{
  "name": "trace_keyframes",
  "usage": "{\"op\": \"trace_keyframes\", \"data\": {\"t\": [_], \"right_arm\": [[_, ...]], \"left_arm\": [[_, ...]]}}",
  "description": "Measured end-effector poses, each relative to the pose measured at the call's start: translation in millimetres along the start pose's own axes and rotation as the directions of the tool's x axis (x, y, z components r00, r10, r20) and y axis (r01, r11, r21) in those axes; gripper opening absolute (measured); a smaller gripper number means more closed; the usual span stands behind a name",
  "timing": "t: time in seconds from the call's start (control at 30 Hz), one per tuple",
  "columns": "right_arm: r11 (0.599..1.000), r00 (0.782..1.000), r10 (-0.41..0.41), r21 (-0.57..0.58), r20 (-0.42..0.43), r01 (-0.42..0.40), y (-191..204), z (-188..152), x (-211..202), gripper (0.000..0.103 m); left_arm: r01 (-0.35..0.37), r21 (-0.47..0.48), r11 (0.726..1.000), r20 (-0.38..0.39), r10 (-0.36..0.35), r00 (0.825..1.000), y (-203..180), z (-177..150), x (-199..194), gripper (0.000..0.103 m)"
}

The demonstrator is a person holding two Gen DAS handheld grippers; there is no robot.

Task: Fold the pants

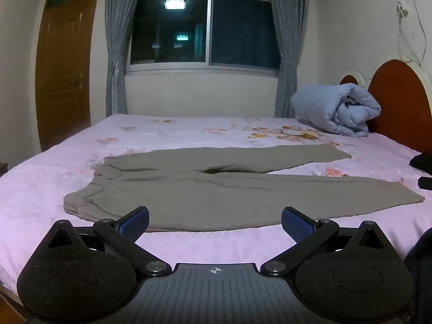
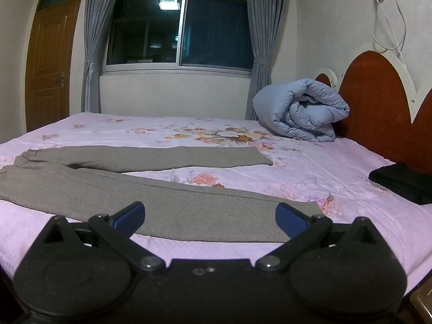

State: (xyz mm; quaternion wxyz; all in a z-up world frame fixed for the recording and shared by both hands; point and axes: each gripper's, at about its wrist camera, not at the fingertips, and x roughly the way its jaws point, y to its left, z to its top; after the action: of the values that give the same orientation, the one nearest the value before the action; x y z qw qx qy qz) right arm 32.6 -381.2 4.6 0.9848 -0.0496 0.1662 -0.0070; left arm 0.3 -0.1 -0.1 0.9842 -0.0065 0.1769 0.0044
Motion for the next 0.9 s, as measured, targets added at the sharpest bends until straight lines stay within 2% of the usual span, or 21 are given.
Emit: {"op": "trace_keyframes", "data": {"t": [0.9], "right_arm": [[1.0, 1.0, 0.001, 0.001, -0.008, -0.001, 0.3, 0.5, -0.1, 0.097]], "left_arm": [[0.004, 0.002, 1.0, -0.004, -0.004, 1.0, -2.6, -1.9, 0.6, 0.103]]}}
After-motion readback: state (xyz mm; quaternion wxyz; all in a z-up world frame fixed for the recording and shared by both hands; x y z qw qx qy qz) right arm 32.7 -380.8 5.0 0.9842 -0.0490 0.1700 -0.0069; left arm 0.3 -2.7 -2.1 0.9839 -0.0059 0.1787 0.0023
